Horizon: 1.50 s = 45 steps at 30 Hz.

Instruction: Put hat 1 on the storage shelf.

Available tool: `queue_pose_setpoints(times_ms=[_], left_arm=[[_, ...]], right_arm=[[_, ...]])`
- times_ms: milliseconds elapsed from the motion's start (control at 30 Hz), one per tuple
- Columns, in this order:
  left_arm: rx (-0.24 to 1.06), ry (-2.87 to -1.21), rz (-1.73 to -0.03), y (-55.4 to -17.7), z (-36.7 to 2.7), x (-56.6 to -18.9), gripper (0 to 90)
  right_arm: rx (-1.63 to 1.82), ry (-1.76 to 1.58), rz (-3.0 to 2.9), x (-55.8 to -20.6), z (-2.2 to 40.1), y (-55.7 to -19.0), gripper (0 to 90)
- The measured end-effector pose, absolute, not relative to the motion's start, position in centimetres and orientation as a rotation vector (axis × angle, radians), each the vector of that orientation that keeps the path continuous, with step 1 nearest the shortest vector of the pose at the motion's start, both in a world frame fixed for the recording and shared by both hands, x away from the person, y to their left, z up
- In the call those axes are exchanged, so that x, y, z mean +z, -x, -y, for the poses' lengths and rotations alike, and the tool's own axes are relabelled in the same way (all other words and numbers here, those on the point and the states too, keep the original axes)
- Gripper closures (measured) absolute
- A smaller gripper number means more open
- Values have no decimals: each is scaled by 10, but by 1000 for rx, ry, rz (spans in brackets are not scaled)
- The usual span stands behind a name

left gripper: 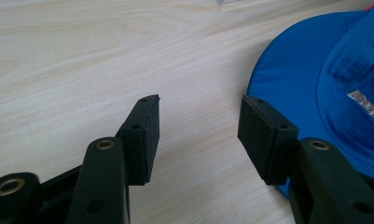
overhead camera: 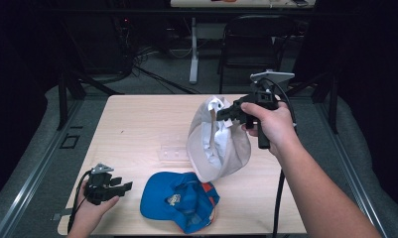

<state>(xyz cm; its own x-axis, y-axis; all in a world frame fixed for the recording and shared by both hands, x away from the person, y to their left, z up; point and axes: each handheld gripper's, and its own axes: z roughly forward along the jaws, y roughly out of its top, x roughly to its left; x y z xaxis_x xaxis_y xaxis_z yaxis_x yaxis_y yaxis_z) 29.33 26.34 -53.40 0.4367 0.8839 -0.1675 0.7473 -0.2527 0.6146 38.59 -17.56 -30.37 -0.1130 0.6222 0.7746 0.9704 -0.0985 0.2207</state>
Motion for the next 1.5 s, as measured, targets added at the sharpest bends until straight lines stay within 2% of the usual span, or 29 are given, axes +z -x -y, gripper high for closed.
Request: queue_pose_setpoints(times_ms=[600,1167,1500], left_arm=[[303,-2104,-1224,-309,-227,-502,480],[335,-2138,-1110,-318,-183,-488,436],[335,-2191,-1035,-324,-150,-481,440]], right_arm=[[-1104,1755,1742,-301,136,-417,819],[-1151,1825,1685,-303,118,-438,818],[-1150,1834,1682,-307,109,-445,818]])
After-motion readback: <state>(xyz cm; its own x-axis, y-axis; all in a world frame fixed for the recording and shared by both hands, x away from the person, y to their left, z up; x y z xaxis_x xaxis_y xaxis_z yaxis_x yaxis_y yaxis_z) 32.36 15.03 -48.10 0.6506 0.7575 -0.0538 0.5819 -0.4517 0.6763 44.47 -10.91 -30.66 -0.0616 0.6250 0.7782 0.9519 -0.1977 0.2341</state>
